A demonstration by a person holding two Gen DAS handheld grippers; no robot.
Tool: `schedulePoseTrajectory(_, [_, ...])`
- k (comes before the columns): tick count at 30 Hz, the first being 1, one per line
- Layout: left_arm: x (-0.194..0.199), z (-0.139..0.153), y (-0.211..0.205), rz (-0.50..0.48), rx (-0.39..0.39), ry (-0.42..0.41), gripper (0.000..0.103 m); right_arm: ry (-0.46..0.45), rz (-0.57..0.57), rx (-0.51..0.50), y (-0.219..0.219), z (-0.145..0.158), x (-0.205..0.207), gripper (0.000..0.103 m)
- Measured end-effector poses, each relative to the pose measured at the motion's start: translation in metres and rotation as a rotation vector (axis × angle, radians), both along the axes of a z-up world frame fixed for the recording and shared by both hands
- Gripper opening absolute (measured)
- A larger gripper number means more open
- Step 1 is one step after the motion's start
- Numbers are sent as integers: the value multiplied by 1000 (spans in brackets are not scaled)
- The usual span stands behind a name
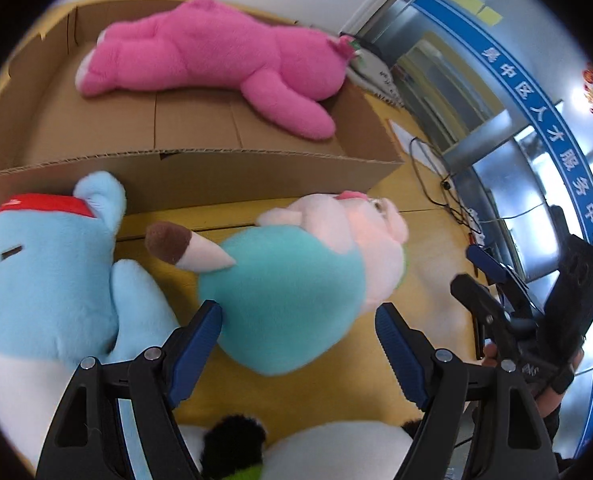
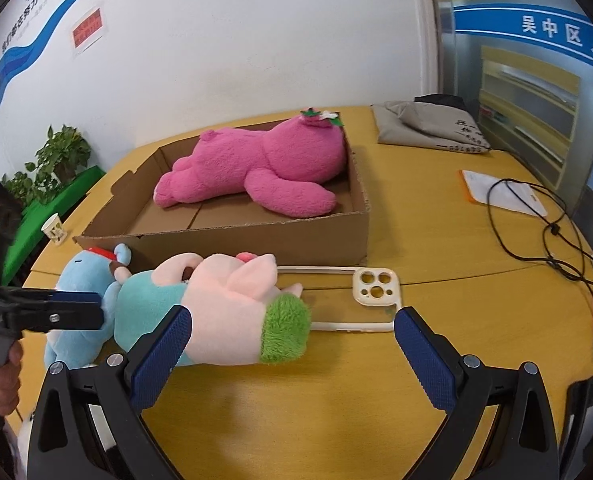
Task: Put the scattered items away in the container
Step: 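Grasp the teal-and-pink pig plush with the left gripper while the right gripper grasps it too, then lift the pig plush with both grippers and carry it over the box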
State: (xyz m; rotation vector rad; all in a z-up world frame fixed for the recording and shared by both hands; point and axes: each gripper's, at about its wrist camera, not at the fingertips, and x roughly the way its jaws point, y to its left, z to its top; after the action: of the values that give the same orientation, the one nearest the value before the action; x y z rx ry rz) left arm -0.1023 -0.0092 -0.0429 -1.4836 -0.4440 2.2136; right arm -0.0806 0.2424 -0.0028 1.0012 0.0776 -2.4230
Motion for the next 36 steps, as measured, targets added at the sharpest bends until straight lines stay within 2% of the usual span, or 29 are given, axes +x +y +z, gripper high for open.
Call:
schedulePoseTrajectory(3, [-10, -12, 2, 5, -56, -21, 79, 30, 38, 84, -11, -9, -1, 103])
schedulePoseTrajectory(7, [-14, -19, 0, -7, -8, -47, 79, 19, 112, 94, -25, -23, -3, 103])
schedulePoseTrajectory(10, [-14, -19, 1, -21, -16, -44, 80, -7, 106, 114, -36, -37, -14, 103])
schedulePoseTrajectory(12, [-12, -21, -1, -9, -4, -46, 76, -37, 106, 107, -41, -46, -21, 102])
schedulePoseTrajectory(13, [-12, -22, -3, -4, 7, -48, 75, -58, 110, 83, -41, -49, -23, 96])
schedulePoseTrajectory(14, [-12, -22, -5, -3, 14, -46, 72, -80, 124, 48, -41, -50, -24, 82])
schedulePoseTrajectory(15, [-12, -23, -7, -2, 26, -46, 69, -94, 146, 15, -40, -50, -23, 72])
schedulePoseTrajectory(18, [-10, -23, -7, -14, 24, -32, 64, -71, 162, 29, -45, -49, -13, 66])
schedulePoseTrajectory(23, [-5, -17, -2, -37, 2, 7, 56, -84, 157, 5, -43, -47, -5, 53])
schedulePoseTrajectory(26, [-1, -5, -2, -35, 15, 34, 54, -60, 145, -9, -42, -40, 1, 47])
schedulePoseTrajectory(28, [5, 14, -1, -37, -4, 90, 54, -24, 132, -19, -41, -31, 4, 45])
schedulePoseTrajectory(36, [15, 110, -22, -12, -26, 331, 54, 160, 145, -96, -48, 53, 18, 45])
